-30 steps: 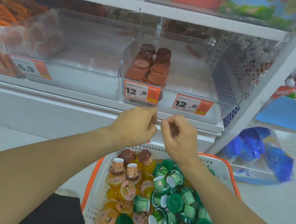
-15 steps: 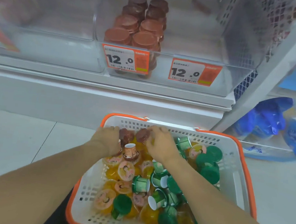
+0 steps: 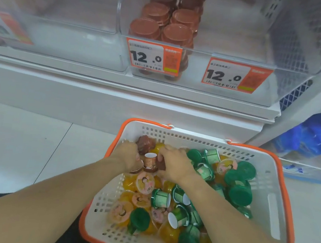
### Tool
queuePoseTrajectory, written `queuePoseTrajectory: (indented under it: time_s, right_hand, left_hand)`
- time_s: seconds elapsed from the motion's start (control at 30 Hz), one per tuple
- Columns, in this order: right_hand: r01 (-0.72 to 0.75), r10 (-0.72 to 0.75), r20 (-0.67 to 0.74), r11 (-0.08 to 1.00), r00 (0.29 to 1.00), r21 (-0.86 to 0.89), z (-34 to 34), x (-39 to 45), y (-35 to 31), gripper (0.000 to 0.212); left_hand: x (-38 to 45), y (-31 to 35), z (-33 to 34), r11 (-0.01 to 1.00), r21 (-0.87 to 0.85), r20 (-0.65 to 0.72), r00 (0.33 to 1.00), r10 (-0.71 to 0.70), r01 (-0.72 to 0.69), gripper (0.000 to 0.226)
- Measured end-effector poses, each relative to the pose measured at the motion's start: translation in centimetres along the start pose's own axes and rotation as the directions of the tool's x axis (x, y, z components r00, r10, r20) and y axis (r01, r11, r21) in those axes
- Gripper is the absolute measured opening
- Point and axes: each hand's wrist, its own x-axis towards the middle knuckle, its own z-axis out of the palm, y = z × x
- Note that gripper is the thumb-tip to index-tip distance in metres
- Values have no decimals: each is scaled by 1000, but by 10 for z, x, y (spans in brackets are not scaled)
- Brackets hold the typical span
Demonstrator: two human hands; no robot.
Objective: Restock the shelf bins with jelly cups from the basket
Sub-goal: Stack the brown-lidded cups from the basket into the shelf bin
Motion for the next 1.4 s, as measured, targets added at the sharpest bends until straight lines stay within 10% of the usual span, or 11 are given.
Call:
queuePoseTrajectory:
  time_s: [0.23,0.4,0.6,0.93,1.07,1.27,1.4]
  right_hand:
    - [-130,167,-93,939,982,319,-16,-19,-6,38]
    - [-131,439,-103,470,892,873,-69,-27,-24,46]
    - [-15,382,43,-75,923,997,-141,-53,-50,46]
    - [157,372,-261,287,891,945,-215,-84,-80,69]
    - [214,319,-371,433,872,876,-230,-88,-83,42]
    - [262,78,-300,315,951,912,-260,-87,-71,21]
    - [224,121,-313,467,942,855,-279,-81,-67,26]
  left_hand:
    - [-37,-10,-20,469,-763,529,847,57,445,40]
    - [-65,-7,-54,101,-889,456,885,100,447,27]
    - [-105,36,-122,229,-894,436,862,257,385,32]
    - [-160,78,-185,160,-982,158,896,415,99,46]
    - [-159,76,-186,147,-989,42,905,424,-23,36]
    - [-142,69,-194,79,-992,-59,910,410,-99,41]
    - [-134,68,-189,247,-918,-251,937,243,-310,57]
